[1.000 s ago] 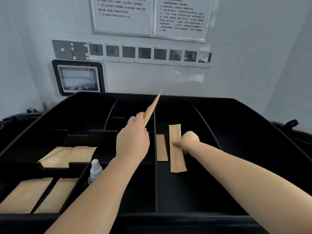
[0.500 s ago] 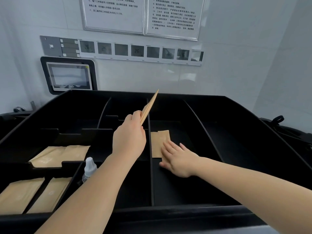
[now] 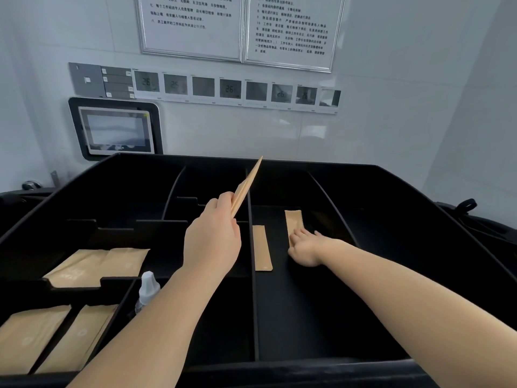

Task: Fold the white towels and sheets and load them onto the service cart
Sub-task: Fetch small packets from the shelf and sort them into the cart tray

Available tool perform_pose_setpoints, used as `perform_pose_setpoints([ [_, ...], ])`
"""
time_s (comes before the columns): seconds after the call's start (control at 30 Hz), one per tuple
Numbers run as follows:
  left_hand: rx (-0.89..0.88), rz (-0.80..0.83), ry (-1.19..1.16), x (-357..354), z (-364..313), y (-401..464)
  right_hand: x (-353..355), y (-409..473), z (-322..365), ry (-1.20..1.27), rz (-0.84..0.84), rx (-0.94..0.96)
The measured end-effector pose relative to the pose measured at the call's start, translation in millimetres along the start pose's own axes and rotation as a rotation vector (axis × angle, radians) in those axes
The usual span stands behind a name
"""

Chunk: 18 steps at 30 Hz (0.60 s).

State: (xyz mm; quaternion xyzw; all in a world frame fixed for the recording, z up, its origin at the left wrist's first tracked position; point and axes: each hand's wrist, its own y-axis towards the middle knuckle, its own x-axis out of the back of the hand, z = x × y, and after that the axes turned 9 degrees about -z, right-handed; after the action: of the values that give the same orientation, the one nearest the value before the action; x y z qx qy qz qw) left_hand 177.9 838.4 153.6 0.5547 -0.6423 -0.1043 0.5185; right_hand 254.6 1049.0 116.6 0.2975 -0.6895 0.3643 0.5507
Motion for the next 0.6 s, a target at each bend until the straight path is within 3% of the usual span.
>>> perform_pose_setpoints([
  [0.33, 0.017, -0.009, -0.021, 0, 1, 0, 4, 30, -5, 0.025, -0.063, -0.063],
  [0.43, 0.015, 0.000, -0.031, 1, 0, 0, 6, 12, 11, 0.160, -0.174, 0.111],
  [0.53, 0.006, 0.002, -0.028, 3, -1, 1, -4, -17, 36, 0.183, -0.123, 0.356],
  [0.6, 0.016, 0.004, -0.032, 4, -2, 1, -11, -29, 45, 0.162, -0.066, 0.416],
])
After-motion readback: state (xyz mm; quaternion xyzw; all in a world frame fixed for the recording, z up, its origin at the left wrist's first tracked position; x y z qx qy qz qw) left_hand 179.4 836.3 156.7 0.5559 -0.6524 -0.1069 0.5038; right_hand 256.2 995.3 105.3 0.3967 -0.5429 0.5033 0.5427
